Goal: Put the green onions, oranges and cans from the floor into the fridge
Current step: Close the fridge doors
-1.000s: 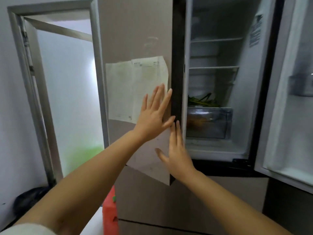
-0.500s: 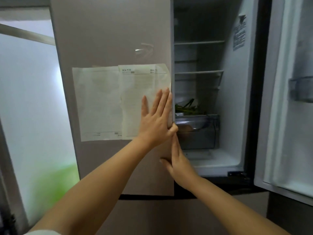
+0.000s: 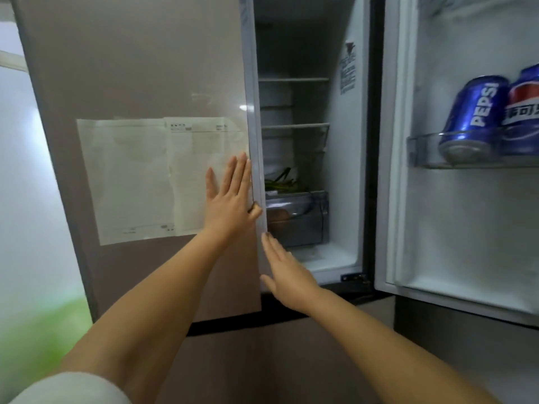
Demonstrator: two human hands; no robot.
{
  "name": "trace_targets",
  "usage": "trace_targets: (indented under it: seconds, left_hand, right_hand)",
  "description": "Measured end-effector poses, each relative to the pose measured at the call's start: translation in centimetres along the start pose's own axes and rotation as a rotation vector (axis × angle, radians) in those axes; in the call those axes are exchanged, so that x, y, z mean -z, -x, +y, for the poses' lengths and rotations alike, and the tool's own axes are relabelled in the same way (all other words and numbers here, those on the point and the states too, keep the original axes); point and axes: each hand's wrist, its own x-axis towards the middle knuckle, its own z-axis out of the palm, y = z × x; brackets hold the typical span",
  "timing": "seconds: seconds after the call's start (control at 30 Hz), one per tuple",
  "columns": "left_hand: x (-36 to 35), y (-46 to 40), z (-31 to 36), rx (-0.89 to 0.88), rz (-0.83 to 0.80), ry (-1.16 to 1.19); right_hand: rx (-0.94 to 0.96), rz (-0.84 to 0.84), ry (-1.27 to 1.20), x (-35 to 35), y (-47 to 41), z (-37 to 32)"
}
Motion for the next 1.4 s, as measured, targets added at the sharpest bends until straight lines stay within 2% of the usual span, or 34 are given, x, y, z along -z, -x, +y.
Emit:
trace_targets:
  seconds: [0.13,0.2,0.27,0.43,0.57,0.63,0.7,0.8,0.93,1.07,1.17,1.4]
  left_hand:
    - [1.1,0.9,2.4,0.143,-0.082,0.129]
    - [2.0,1.6,4.9,0.236,-0.125,0.250]
    - [2.9,2.5,8.2,0.248,-0.132,0.361]
    - [7.2,3.9,19.4,-0.063,-0.008,0.553]
    - [12.8,1.5,26.4,-0.403,0.279,0.611]
    - [14.9,-0.9,28.9,-0.474,0.383,0.642]
    - [16.1,-2.8,30.7,-0.427,0.361,0.735]
    - [15.9,-4.6,32.4,-0.308,0.277,0.853]
    - [15.1,-5.4,32.5,-0.275,0.424,0.815]
    - [15.3,-5.5,32.5,-0.245,0.346,0.947]
    - [15.7,-5.5,31.6,-0.214,0.392,1.020]
    - [15.6,-4.6,25.7,-0.113,0.422,1.172]
  right_hand:
    - [-0.076,-0.052,0.043,3.5,6.9,2.4]
    - [-0.137,-0.004,0.045,5.9,10.6,4.2]
    - [-0.197,0.063,0.077,8.5,14.1,6.0]
    - [-0.280,0.288,0.137,14.4,21.4,10.0]
    - [-0.235,0.600,0.135,19.0,24.0,12.1]
    - [-0.236,0.780,0.141,21.4,24.0,13.4]
    - [-0.318,0.898,0.109,23.1,23.7,15.0]
    - [-0.494,0.870,0.076,24.1,23.5,17.7]
    - [-0.589,0.743,-0.037,23.8,22.9,20.0]
    - [-0.571,0.821,-0.098,22.5,21.7,20.2]
    - [-0.536,0.891,-0.101,21.5,21.7,19.5]
    - [-0.393,0.779,0.041,20.3,24.1,16.1]
